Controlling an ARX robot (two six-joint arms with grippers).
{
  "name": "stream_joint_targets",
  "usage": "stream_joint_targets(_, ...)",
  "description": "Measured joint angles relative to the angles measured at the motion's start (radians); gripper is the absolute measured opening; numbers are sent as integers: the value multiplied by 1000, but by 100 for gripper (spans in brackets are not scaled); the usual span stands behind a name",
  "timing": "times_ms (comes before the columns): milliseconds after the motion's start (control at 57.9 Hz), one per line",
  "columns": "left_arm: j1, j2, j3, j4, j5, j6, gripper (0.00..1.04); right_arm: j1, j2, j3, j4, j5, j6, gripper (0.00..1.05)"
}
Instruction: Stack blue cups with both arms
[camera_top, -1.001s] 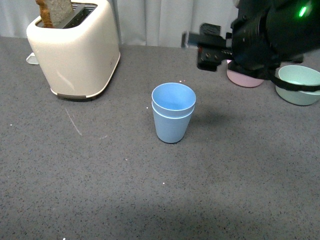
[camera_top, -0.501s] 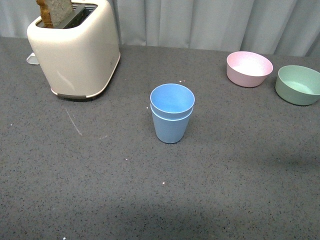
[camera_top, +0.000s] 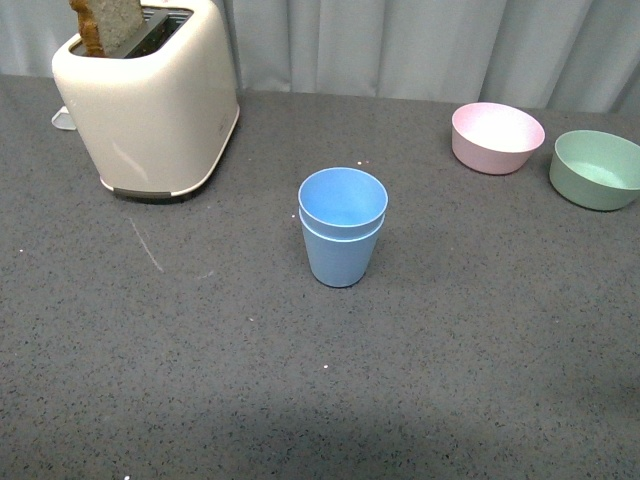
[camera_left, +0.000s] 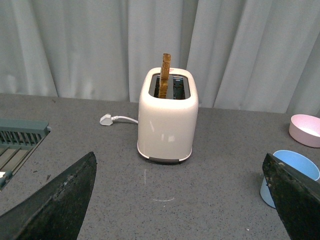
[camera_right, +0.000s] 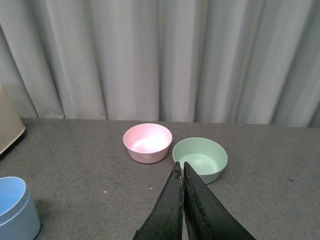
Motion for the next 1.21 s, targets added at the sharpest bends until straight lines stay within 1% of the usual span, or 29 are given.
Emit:
stream_joint_targets(138, 0, 0, 0, 0, 0, 0, 98, -7, -147, -27, -119, -7, 0, 1)
stream_joint_targets(207, 0, 0, 0, 0, 0, 0, 98, -7, -191, -33, -155, -7, 0, 1)
stream_joint_targets(414, 0, 0, 0, 0, 0, 0, 98, -7, -399, -47, -341, -7, 0, 1)
stream_joint_targets(760, 0, 0, 0, 0, 0, 0, 98, -7, -580, -47, -512, -7, 0, 1)
stream_joint_targets(1208, 0, 0, 0, 0, 0, 0, 98, -7, -732, -47, -661, -8, 0, 1)
